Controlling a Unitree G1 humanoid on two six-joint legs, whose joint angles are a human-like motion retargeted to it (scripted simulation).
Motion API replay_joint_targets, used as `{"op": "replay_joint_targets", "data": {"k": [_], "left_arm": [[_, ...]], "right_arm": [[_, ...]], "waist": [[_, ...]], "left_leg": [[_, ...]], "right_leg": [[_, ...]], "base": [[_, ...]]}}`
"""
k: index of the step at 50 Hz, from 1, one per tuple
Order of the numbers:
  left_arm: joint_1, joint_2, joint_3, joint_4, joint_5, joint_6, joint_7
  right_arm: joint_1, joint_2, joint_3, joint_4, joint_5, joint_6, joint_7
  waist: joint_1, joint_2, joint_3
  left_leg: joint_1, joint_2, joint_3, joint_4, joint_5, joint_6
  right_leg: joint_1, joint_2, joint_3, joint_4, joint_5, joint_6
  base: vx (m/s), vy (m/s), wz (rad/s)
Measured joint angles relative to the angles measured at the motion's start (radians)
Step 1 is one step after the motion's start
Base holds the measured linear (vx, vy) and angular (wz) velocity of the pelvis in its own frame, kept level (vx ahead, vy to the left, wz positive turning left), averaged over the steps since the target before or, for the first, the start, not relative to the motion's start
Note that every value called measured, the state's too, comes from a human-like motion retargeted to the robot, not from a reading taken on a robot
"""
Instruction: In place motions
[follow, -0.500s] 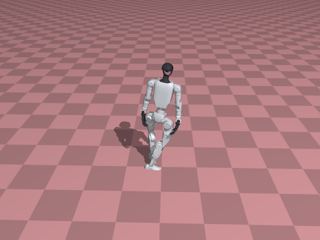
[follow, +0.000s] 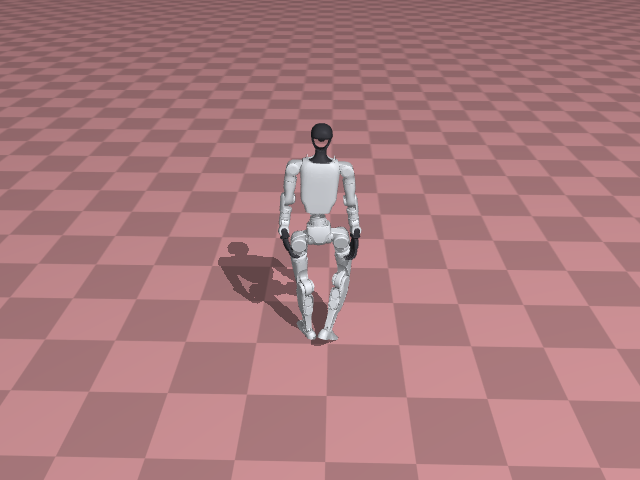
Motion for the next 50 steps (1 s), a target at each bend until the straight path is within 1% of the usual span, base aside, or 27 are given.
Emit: {"op": "replay_joint_targets", "data": {"k": [2,4,6,7,8,10,12,13,15,18,24,27,30,32,33,35,36,37,38,39,40,41,42,43,45,47,50], "left_arm": [[-0.021,0.006,-0.026,-0.034,0.031,-0.003,-0.015],[-0.036,0.010,-0.052,-0.063,0.058,-0.002,-0.029],[-0.052,0.013,-0.073,-0.088,0.082,0.005,-0.045],[-0.059,0.014,-0.082,-0.098,0.091,0.008,-0.052],[-0.064,0.014,-0.089,-0.105,0.097,0.010,-0.058],[-0.064,0.011,-0.097,-0.115,0.100,0.009,-0.066],[-0.058,0.010,-0.092,-0.117,0.100,0.008,-0.074],[-0.052,0.008,-0.087,-0.116,0.100,0.007,-0.076],[-0.045,0.007,-0.076,-0.109,0.092,0.006,-0.070],[-0.026,0.007,-0.065,-0.073,0.061,-0.004,-0.050],[0.021,0.020,-0.052,0.012,0.091,0.016,-0.043],[0.026,0.025,-0.048,0.032,0.104,0.016,-0.028],[0.010,0.031,-0.050,0.023,0.120,0.015,-0.033],[-0.021,0.042,-0.063,0.010,0.121,0.012,-0.033],[-0.036,0.047,-0.073,0.002,0.121,0.010,-0.032],[-0.061,0.056,-0.098,-0.019,0.121,0.005,-0.033],[-0.067,0.060,-0.111,-0.031,0.121,0.002,-0.035],[-0.071,0.063,-0.122,-0.043,0.122,-0.001,-0.037],[-0.069,0.066,-0.129,-0.054,0.121,-0.004,-0.039],[-0.065,0.067,-0.132,-0.063,0.121,-0.008,-0.042],[-0.061,0.068,-0.132,-0.071,0.121,-0.011,-0.046],[-0.051,0.065,-0.128,-0.071,0.117,-0.014,-0.047],[-0.040,0.061,-0.123,-0.068,0.113,-0.015,-0.047],[-0.025,0.056,-0.116,-0.060,0.108,-0.014,-0.048],[0.000,0.046,-0.084,-0.031,0.105,-0.007,-0.053],[0.004,0.040,-0.059,-0.002,0.112,0.007,-0.056],[-0.001,0.036,-0.051,0.013,0.131,0.024,-0.062]], "right_arm": [[0.003,-0.004,0.001,0.016,-0.007,0.003,-0.008],[0.016,-0.007,0.001,0.023,-0.007,0.006,-0.010],[0.028,-0.008,-0.006,0.027,0.002,0.008,-0.011],[0.033,-0.009,-0.012,0.029,0.009,0.009,-0.011],[0.039,-0.009,-0.019,0.033,0.017,0.009,-0.010],[0.054,-0.009,-0.026,0.039,0.028,0.010,-0.006],[0.063,-0.006,-0.033,0.041,0.027,0.015,0.003],[0.066,-0.004,-0.038,0.040,0.022,0.018,0.009],[0.058,-0.001,-0.044,0.030,0.013,0.020,0.020],[0.046,0.003,-0.037,0.000,-0.008,0.012,0.026],[0.042,0.004,-0.032,-0.051,-0.061,-0.001,0.030],[0.047,-0.003,-0.038,-0.059,-0.048,-0.005,0.032],[0.054,-0.013,-0.050,-0.052,-0.027,-0.006,0.032],[0.057,-0.020,-0.069,-0.040,-0.013,-0.005,0.033],[0.064,-0.024,-0.079,-0.036,-0.008,-0.003,0.032],[0.088,-0.027,-0.103,-0.036,0.006,-0.003,0.024],[0.106,-0.026,-0.112,-0.038,0.017,-0.007,0.016],[0.123,-0.026,-0.119,-0.039,0.027,-0.012,0.007],[0.137,-0.025,-0.121,-0.037,0.035,-0.016,-0.002],[0.144,-0.025,-0.125,-0.033,0.036,-0.015,-0.010],[0.148,-0.024,-0.130,-0.028,0.034,-0.012,-0.017],[0.148,-0.026,-0.137,-0.021,0.027,-0.007,-0.023],[0.149,-0.029,-0.142,-0.014,0.022,-0.004,-0.028],[0.152,-0.031,-0.141,-0.008,0.022,-0.004,-0.033],[0.145,-0.042,-0.118,0.012,0.037,-0.005,-0.035],[0.126,-0.042,-0.108,0.028,0.060,-0.006,-0.033],[0.104,-0.035,-0.112,0.047,0.090,-0.020,-0.030]], "waist": [[-0.029,-0.004,-0.004],[-0.054,-0.010,-0.010],[-0.074,-0.029,-0.004],[-0.084,-0.041,0.003],[-0.093,-0.054,0.011],[-0.097,-0.071,0.018],[-0.081,-0.079,0.006],[-0.072,-0.082,-0.001],[-0.034,-0.093,-0.007],[-0.015,-0.094,-0.001],[-0.076,-0.086,-0.030],[-0.075,-0.093,-0.029],[-0.047,-0.104,-0.012],[-0.036,-0.115,0.004],[-0.038,-0.122,0.009],[-0.046,-0.138,0.018],[-0.042,-0.148,0.020],[-0.034,-0.160,0.021],[-0.018,-0.174,0.021],[-0.005,-0.176,0.021],[0.007,-0.172,0.021],[0.005,-0.161,0.015],[-0.003,-0.148,0.009],[-0.022,-0.130,0.001],[-0.068,-0.100,-0.022],[-0.120,-0.082,-0.030],[-0.134,-0.074,-0.018]], "left_leg": [[-0.007,-0.002,0.010,-0.007,0.005,-0.006],[-0.021,-0.009,-0.017,-0.003,0.010,-0.004],[-0.018,-0.031,-0.045,-0.004,0.013,0.000],[-0.009,-0.047,-0.055,-0.006,0.013,0.003],[0.005,-0.064,-0.069,-0.010,0.013,0.006],[0.031,-0.081,-0.085,-0.011,0.011,0.010],[0.041,-0.082,-0.082,-0.011,0.006,0.011],[0.043,-0.080,-0.081,-0.010,0.004,0.011],[0.046,-0.076,-0.058,-0.009,0.000,0.012],[0.063,-0.061,-0.050,-0.007,-0.008,0.011],[0.057,-0.044,-0.093,0.008,-0.028,0.005],[0.053,-0.039,-0.088,0.020,-0.021,-0.016],[0.032,-0.028,-0.103,0.052,-0.005,-0.050],[-0.007,-0.021,-0.152,0.095,0.008,-0.067],[-0.031,-0.024,-0.191,0.119,0.013,-0.063],[-0.080,-0.048,-0.326,0.166,-0.007,-0.037],[-0.092,-0.063,-0.379,0.180,-0.030,-0.015],[-0.097,-0.068,-0.400,0.189,-0.055,0.007],[-0.088,-0.054,-0.358,0.187,-0.084,0.026],[-0.067,-0.022,-0.274,0.171,-0.089,0.017],[-0.040,0.020,-0.169,0.147,-0.082,-0.006],[-0.009,0.040,-0.080,0.120,-0.087,-0.020],[0.012,0.051,-0.033,0.094,-0.086,-0.030],[0.017,0.045,-0.072,0.075,-0.075,-0.034],[0.015,0.056,-0.090,0.042,-0.052,-0.063],[0.025,0.063,-0.033,0.022,-0.057,-0.067],[0.047,0.038,-0.039,-0.009,-0.058,-0.059]], "right_leg": [[-0.023,-0.006,0.020,-0.076,-0.035,0.009],[-0.030,-0.015,0.041,-0.197,-0.051,0.008],[-0.030,-0.015,0.102,-0.337,-0.060,0.010],[-0.025,-0.015,0.139,-0.405,-0.060,0.022],[-0.012,-0.020,0.169,-0.468,-0.057,0.046],[0.020,-0.019,0.192,-0.556,-0.053,0.068],[0.055,-0.042,0.098,-0.579,-0.070,0.090],[0.063,-0.054,0.043,-0.592,-0.057,0.088],[0.060,-0.047,0.050,-0.600,-0.050,0.080],[0.067,-0.039,0.066,-0.609,-0.040,0.088],[0.110,0.001,0.032,-0.693,-0.025,0.076],[0.121,0.011,0.022,-0.720,-0.019,0.071],[0.116,0.008,0.029,-0.717,-0.026,0.070],[0.114,0.001,0.021,-0.721,-0.029,0.071],[0.117,-0.005,0.007,-0.728,-0.030,0.072],[0.126,-0.019,-0.034,-0.743,-0.032,0.076],[0.130,-0.025,-0.046,-0.748,-0.033,0.078],[0.132,-0.032,-0.052,-0.752,-0.033,0.080],[0.132,-0.039,-0.046,-0.752,-0.032,0.080],[0.132,-0.036,-0.041,-0.751,-0.032,0.080],[0.131,-0.028,-0.037,-0.748,-0.032,0.079],[0.129,-0.018,-0.031,-0.744,-0.033,0.079],[0.130,-0.008,-0.027,-0.739,-0.034,0.078],[0.135,0.004,-0.028,-0.736,-0.035,0.078],[0.131,0.016,-0.027,-0.731,-0.033,0.079],[0.124,0.014,-0.039,-0.726,-0.031,0.085],[0.126,0.012,-0.031,-0.729,-0.021,0.087]], "base": [[0.07,-0.09,1.07],[0.10,-0.11,1.00],[0.12,-0.12,1.02],[0.12,-0.12,1.10],[0.15,-0.12,0.98],[0.17,-0.13,0.63],[0.13,-0.14,0.12],[0.09,-0.13,-0.16],[0.03,-0.15,-0.49],[0.03,-0.24,-0.33],[0.04,-0.16,0.34],[-0.01,-0.12,0.12],[-0.09,-0.07,0.07],[-0.18,-0.06,0.62],[-0.18,-0.06,1.07],[-0.15,-0.06,1.27],[-0.09,-0.05,0.96],[-0.02,-0.03,0.40],[0.00,0.00,0.00],[0.02,0.05,-0.43],[0.01,0.09,-0.47],[0.05,0.11,-0.40],[0.13,0.12,-0.25],[0.18,0.13,-0.21],[0.16,0.17,-0.17],[-0.03,0.17,0.09],[0.01,0.23,-0.24]]}}
